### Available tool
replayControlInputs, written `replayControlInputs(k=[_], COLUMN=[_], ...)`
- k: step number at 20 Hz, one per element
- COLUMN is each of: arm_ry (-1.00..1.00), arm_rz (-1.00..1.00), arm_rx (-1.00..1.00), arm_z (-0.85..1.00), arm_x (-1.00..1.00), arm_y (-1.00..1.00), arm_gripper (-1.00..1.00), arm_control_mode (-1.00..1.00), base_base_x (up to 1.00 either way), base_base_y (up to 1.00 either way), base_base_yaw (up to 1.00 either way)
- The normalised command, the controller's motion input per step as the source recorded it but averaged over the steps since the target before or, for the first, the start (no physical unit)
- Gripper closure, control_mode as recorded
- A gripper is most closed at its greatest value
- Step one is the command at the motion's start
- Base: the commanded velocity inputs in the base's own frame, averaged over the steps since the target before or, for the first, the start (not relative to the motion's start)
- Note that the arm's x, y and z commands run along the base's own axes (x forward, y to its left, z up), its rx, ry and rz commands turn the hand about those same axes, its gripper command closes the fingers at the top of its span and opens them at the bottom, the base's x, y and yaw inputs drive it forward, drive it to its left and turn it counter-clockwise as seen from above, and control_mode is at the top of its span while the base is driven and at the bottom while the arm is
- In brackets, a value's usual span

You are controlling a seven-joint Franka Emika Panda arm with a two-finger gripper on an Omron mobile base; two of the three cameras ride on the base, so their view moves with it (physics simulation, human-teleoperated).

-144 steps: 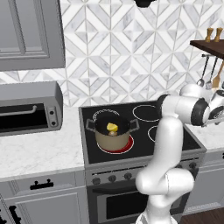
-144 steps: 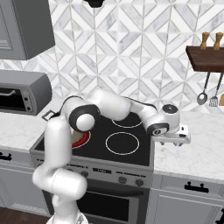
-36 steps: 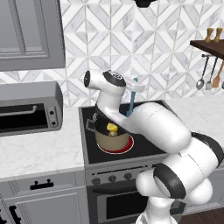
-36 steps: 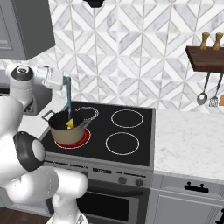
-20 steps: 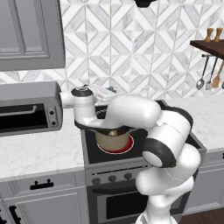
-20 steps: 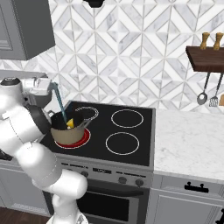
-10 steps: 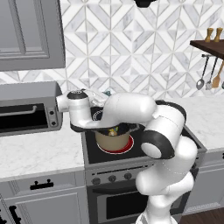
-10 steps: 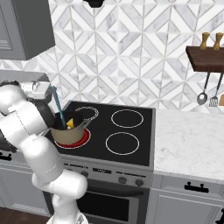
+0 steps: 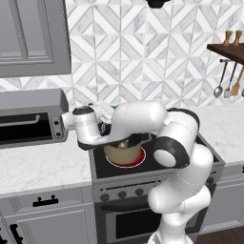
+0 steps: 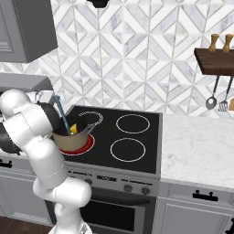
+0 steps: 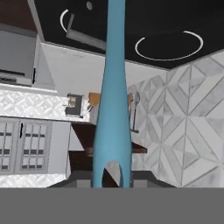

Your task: Put the lemon wedge and mushroom in the pot. Retrieve the spatula and lightly stir the vegetables in the pot.

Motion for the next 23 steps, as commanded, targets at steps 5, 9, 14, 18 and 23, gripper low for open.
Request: replayControlInputs(k=[5,9,14,18,23], arm_ry=[-0.12,-0.12,-0.13,-0.07,0.00], arm_rz=[0.00,0.00,0.00,0.00,-0.05], arm_rx=[0.00,0.00,0.00,0.01,0.02], arm_z=[-0.03,-0.03,0.00,0.00,0.00], arm_x=[0.00,0.00,-0.05,-0.30,-0.53], arm_y=[-0.07,-0.03,-0.09,-0.01,0.25], arm_gripper=[1.00,1.00,1.00,1.00,1.00], arm_control_mode=[-1.00,-1.00,-1.00,-1.00,-1.00], base_base_x=[0.00,0.00,0.00,0.00,0.00], base_base_y=[0.00,0.00,0.00,0.00,0.00], base_base_yaw=[0.00,0.00,0.00,0.00,0.00])
